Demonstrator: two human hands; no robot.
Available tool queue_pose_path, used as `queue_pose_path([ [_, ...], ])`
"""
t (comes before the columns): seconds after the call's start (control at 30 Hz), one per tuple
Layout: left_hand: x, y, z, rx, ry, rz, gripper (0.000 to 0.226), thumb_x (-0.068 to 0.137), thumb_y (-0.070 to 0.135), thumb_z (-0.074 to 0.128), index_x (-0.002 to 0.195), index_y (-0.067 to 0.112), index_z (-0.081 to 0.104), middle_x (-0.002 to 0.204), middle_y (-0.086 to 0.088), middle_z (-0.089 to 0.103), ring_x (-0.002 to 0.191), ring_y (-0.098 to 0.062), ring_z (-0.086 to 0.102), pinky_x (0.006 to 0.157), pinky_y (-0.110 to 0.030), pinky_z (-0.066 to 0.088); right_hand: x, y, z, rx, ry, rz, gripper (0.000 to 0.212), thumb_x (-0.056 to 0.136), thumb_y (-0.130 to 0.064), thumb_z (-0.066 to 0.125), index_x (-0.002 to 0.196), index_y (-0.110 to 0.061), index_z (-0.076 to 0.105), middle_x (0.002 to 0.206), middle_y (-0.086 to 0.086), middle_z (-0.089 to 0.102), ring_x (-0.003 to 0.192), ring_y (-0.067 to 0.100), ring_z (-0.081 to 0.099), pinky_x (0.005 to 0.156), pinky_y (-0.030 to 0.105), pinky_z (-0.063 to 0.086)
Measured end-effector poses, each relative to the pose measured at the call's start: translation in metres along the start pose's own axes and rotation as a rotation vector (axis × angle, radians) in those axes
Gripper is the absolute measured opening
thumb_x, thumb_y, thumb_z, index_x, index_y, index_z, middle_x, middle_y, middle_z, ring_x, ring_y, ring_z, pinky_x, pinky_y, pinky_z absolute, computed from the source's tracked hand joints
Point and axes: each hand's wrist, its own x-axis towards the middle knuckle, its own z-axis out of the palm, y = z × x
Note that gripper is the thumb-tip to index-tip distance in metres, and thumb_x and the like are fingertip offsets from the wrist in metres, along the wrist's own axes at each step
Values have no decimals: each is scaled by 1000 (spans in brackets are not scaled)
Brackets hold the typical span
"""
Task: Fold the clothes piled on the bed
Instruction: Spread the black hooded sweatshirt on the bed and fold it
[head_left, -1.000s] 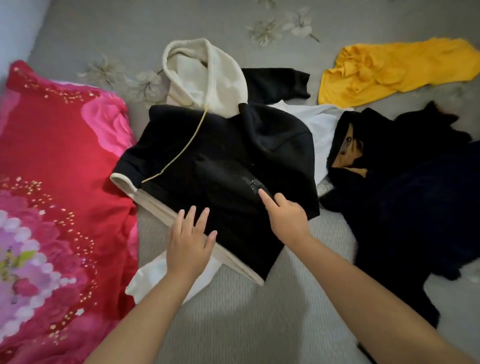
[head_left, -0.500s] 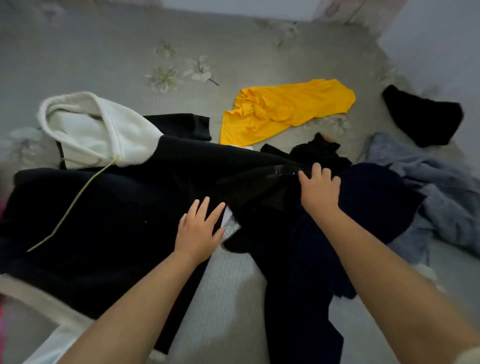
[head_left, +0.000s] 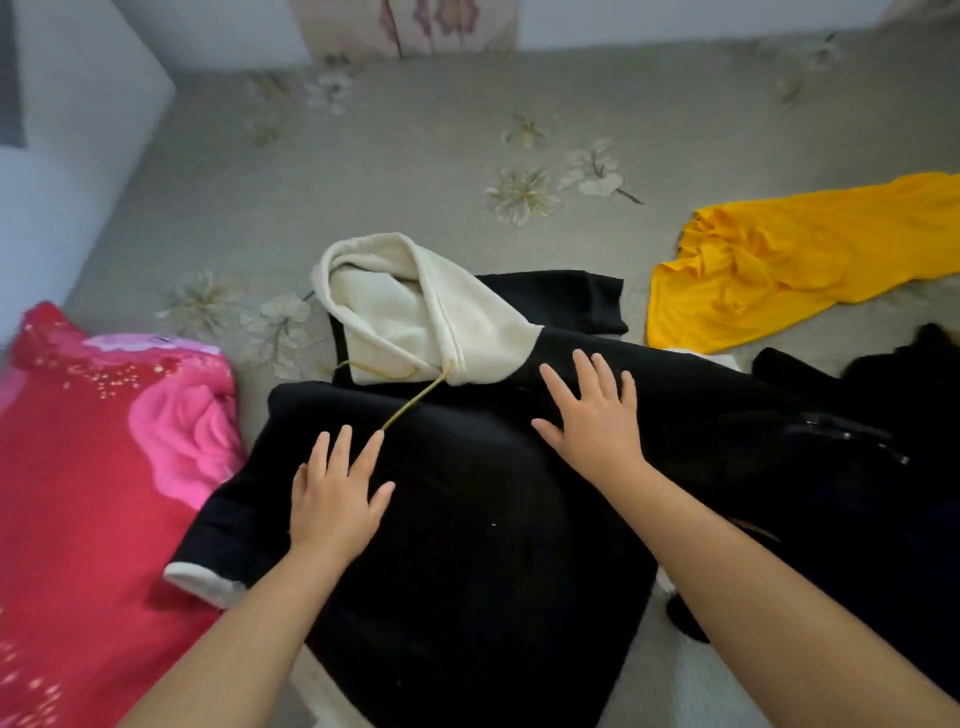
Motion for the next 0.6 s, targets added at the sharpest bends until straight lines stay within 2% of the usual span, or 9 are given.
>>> queue_pose_path([
  [0.07, 22, -19, 6, -27, 25, 6, 62, 90, 41, 49, 145, 24, 24, 153, -10, 19, 142, -30, 9, 111, -48, 18, 24, -7, 4, -54, -38, 47, 70, 91, -54, 38, 147, -30, 4, 155, 15, -1, 143, 30, -4, 112, 51, -2],
  [0.13, 44, -28, 13, -20, 34, 17, 63, 90, 47, 46, 145, 28, 20, 155, -7, 12, 142, -30, 1, 113, -48, 8, 43, -7, 9, -81, -66, 100, 74, 88, -61, 34, 146, -33, -2, 155, 14, -1, 143, 30, -5, 111, 54, -4],
  [0.23, 69, -35, 25, 34, 19, 10, 72, 87, 58, 40, 145, 35, 6, 156, -4, -4, 141, -29, -13, 112, -48, -7, 62, -4, 20, -140, -119, 142, 77, 85, -66, 32, 146, -35, -4, 152, 13, 17, 142, 30, 4, 111, 55, -3],
  [0.27, 75, -38, 29, 44, 18, 18, 75, 86, 60, 41, 146, 34, 4, 156, -5, 0, 142, -29, -10, 110, -49, -10, 65, -3, 24, -167, -118, 139, 76, 85, -66, 33, 146, -35, -2, 147, 14, 27, 141, 29, 11, 111, 55, -1],
  [0.3, 80, -40, 32, 45, 31, 43, 76, 84, 60, 43, 146, 31, 8, 154, -8, 13, 142, -29, 3, 109, -50, -10, 67, -3, 26, -184, -111, 129, 75, 86, -64, 35, 146, -35, 0, 140, 13, 37, 137, 29, 22, 111, 54, 5],
  [0.37, 87, -41, 37, 55, 90, 114, 72, 84, 55, 46, 145, 26, 22, 128, -13, 52, 125, -30, 43, 111, -52, 7, 69, -5, 28, -148, -113, 74, 68, 90, -57, 36, 146, -33, 6, 126, 12, 50, 122, 28, 44, 106, 45, 27],
  [0.4, 88, -40, 35, 69, 64, 147, 66, 88, 53, 42, 145, 27, 22, 116, -9, 59, 114, -28, 53, 109, -44, 20, 69, -8, 28, -102, -116, 45, 63, 92, -52, 36, 146, -33, 11, 123, 12, 53, 114, 27, 50, 96, 39, 37],
  [0.47, 85, -37, 31, 52, -42, 145, 56, 95, 47, 31, 146, 33, 13, 113, -4, 63, 106, -25, 57, 96, -33, 35, 64, -11, 25, 1, -59, 31, 52, 95, -42, 36, 144, -29, 24, 120, 13, 57, 108, 29, 55, 82, 35, 43],
  [0.6, 60, -36, 0, -101, -233, 193, 50, 97, 44, 28, 144, 39, 11, 119, -12, 60, 110, -28, 55, 87, -32, 40, 42, 6, -2, 323, 126, 218, 39, 97, -29, 39, 134, -16, 43, 117, 21, 59, 108, 37, 53, 82, 40, 41],
])
